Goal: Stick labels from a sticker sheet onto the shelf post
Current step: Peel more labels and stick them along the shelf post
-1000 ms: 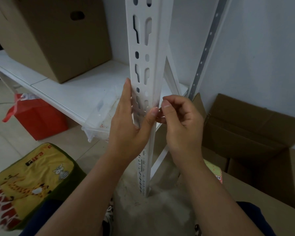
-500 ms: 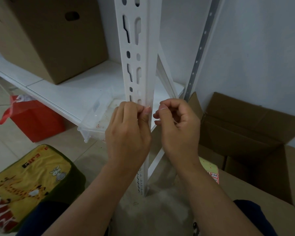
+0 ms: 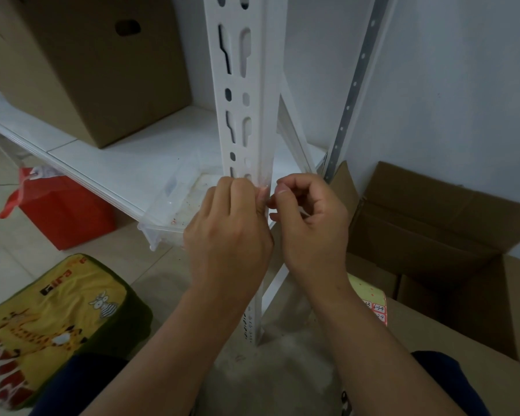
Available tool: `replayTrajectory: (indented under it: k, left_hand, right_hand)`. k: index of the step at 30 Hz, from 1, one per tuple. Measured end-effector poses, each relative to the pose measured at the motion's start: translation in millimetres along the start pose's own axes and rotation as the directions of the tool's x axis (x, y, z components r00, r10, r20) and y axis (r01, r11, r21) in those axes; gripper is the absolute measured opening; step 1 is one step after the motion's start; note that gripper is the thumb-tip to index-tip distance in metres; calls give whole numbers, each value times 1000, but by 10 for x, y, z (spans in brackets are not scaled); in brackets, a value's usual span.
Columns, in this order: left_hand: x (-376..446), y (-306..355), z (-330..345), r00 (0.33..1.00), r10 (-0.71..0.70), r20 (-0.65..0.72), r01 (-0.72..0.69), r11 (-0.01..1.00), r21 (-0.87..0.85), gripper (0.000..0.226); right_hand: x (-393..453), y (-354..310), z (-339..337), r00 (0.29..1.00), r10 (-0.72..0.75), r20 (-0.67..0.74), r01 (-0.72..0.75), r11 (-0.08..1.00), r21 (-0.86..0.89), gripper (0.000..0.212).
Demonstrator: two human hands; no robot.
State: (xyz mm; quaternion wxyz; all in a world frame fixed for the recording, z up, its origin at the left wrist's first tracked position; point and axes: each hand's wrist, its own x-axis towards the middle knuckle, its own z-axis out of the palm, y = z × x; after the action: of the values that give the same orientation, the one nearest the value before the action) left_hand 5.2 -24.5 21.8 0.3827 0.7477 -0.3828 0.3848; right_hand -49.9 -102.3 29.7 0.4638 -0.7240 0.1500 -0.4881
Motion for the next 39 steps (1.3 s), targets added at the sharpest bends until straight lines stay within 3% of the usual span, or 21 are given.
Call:
replayTrajectory:
  k: [2,5,9,14,20,28,34,36,39]
  left_hand:
    - [3,-5,16,1000,17,-4,-17,1000,-19,25]
    - [26,-88,40,999,38,-34,-44,982,-183,17]
    - [87,-226,-18,984,-154,-88,114,928,-354,15]
    - [100,-263,-22,925,-376,49,353,807,-474,7]
    - [96,-198,-25,913,-397,90,384,765,-518,6]
    - [83,-156,1,901,-423,102,409,744,-529,3]
    - [94,-161,-2,898,-428,102,410,732,-543,8]
    - [116,-175,-9,878,-467,108,441,697,-565,17]
    - [161,-312,42,793,-592,142,575,651,-495,25]
  right_hand:
    - [-6,0,-2,1000,-5,2,5,1000,2,20]
    - [-9,-3,-15,1000,-2,13,2,1000,11,21]
    - [3,-2,-6,999,-17,27,18,1000,-16,8]
    - [-20,29,37,943,-332,18,326,911,-253,13]
    - [-53,148,100,833,-554,14,490,725,-484,16]
    - [-51,132,102,811,-584,39,517,682,-517,22]
    - [-42,104,108,868,-496,-37,434,792,-429,11]
    - [-51,105,127,864,-503,-29,440,781,-443,8]
    - [-79,104,150,863,-505,-17,444,774,-451,5]
